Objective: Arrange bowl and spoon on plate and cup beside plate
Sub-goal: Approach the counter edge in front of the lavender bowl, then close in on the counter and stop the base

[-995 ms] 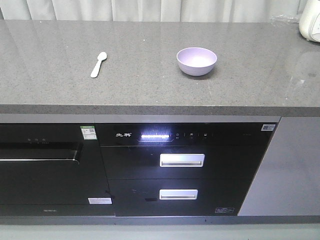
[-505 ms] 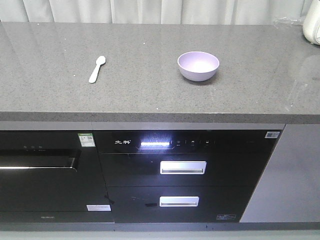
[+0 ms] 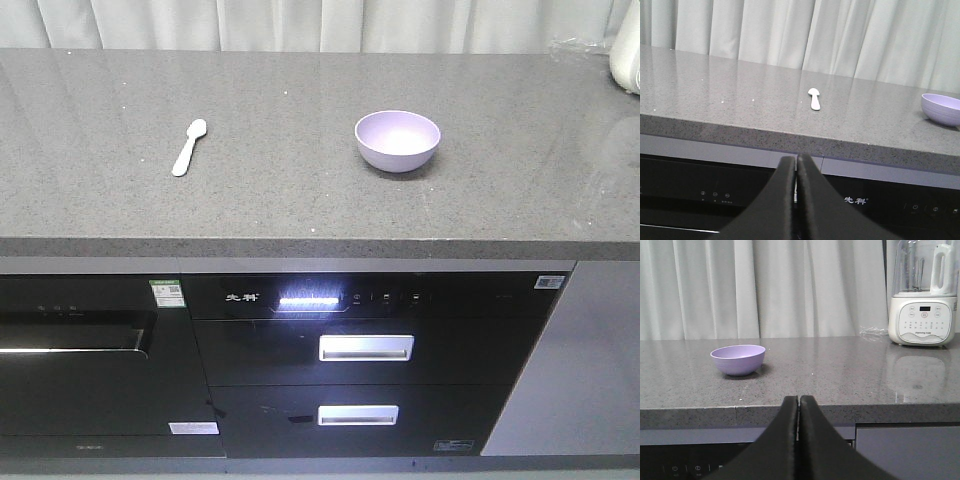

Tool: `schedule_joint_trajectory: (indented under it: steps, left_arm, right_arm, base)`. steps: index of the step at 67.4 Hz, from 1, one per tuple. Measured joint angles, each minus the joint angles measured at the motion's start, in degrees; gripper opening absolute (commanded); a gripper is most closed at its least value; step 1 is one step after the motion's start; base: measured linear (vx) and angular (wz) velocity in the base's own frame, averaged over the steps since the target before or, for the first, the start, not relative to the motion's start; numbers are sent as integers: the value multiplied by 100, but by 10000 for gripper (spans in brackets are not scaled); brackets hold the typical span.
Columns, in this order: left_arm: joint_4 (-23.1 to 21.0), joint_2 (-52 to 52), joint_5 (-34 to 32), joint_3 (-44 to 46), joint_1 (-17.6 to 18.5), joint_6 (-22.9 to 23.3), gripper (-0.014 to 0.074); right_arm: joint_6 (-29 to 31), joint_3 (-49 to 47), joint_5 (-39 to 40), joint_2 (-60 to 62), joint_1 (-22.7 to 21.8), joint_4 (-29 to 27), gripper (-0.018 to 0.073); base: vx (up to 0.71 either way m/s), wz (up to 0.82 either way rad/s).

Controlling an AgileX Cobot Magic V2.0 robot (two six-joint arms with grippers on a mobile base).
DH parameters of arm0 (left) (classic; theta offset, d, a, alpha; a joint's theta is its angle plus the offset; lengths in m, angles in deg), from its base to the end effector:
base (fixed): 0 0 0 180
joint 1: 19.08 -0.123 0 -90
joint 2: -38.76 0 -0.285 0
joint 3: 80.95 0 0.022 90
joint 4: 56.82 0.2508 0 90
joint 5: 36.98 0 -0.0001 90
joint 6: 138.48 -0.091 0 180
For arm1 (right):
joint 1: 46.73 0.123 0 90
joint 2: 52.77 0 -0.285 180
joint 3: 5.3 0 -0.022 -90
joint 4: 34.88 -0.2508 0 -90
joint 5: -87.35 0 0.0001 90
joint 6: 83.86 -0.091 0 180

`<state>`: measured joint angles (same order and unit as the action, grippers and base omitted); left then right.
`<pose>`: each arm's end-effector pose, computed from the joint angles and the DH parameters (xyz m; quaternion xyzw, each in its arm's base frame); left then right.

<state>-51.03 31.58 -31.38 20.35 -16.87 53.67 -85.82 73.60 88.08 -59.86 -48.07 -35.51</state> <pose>0.0568 -0.0013 0.1962 -0.0295 0.7154 -0.0488 0.6964 0.0565 -0.0013 0.2051 0.0233 0.6769 0.0080 0.7357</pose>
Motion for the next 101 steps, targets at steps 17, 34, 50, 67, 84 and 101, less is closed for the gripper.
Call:
schedule_joint_trajectory:
  steps: [17, 34, 50, 67, 84, 101]
  left_arm:
    - [0, 0, 0, 0, 0, 0, -6]
    - [0, 0, 0, 0, 0, 0, -6]
    - [0, 0, 0, 0, 0, 0, -6]
    - [0, 0, 0, 0, 0, 0, -6]
    - [0, 0, 0, 0, 0, 0, -6]
    - [0, 0, 0, 0, 0, 0, -6]
  right_arm:
    - [0, 0, 0, 0, 0, 0, -4]
    - [0, 0, 0, 0, 0, 0, -4]
    - [0, 0, 0, 0, 0, 0, -4]
    - [0, 0, 0, 0, 0, 0, -4]
    - [0, 0, 0, 0, 0, 0, -4]
    - [0, 0, 0, 0, 0, 0, -4]
  base:
    - [4, -1]
    - [4, -1]
    - [5, -1]
    - [7, -2]
    - [8, -2]
    - [8, -2]
